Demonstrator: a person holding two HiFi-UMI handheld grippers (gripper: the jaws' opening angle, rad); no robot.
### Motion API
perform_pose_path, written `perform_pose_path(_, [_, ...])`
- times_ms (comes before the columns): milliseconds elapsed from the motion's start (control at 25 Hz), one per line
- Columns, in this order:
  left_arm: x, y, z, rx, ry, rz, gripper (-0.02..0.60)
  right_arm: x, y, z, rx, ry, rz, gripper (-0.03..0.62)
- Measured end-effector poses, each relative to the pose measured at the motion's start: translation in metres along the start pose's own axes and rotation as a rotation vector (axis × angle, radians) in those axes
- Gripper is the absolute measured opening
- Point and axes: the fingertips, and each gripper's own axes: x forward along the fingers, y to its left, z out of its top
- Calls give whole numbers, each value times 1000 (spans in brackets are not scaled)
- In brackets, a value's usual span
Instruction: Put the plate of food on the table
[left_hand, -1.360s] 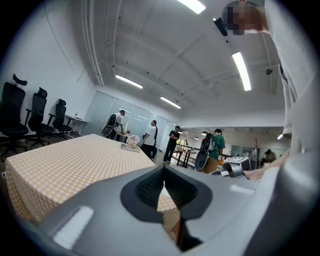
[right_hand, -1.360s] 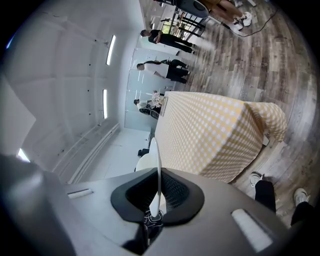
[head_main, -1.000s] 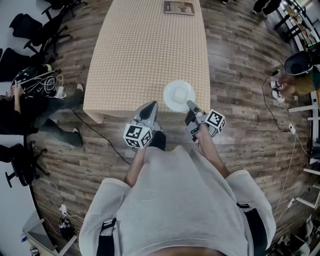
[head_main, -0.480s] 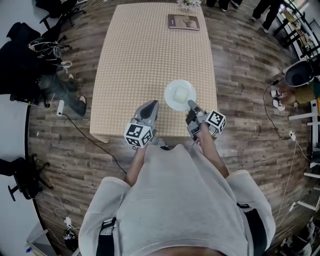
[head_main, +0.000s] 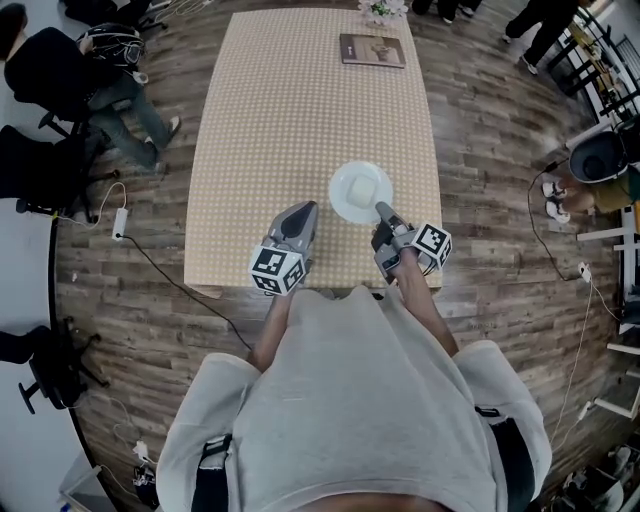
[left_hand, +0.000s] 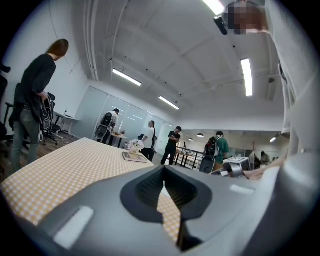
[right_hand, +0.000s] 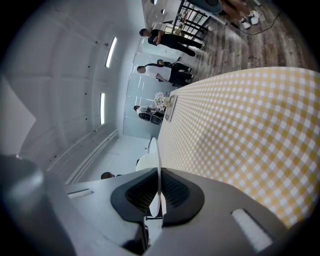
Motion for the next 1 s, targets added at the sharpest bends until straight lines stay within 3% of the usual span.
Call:
perform_pose_path(480, [8,-12,-15,-8,31,9,8,-9,-10,16,25,-6,25,9])
perform_pose_path(680, [14,-25,-19,-16,26,58,8,-14,-15,26,23,45,10,9])
perform_pose_path(1000, [36,-48,-17,-11,7,138,8,-15,-9,60,-2,115,69,9])
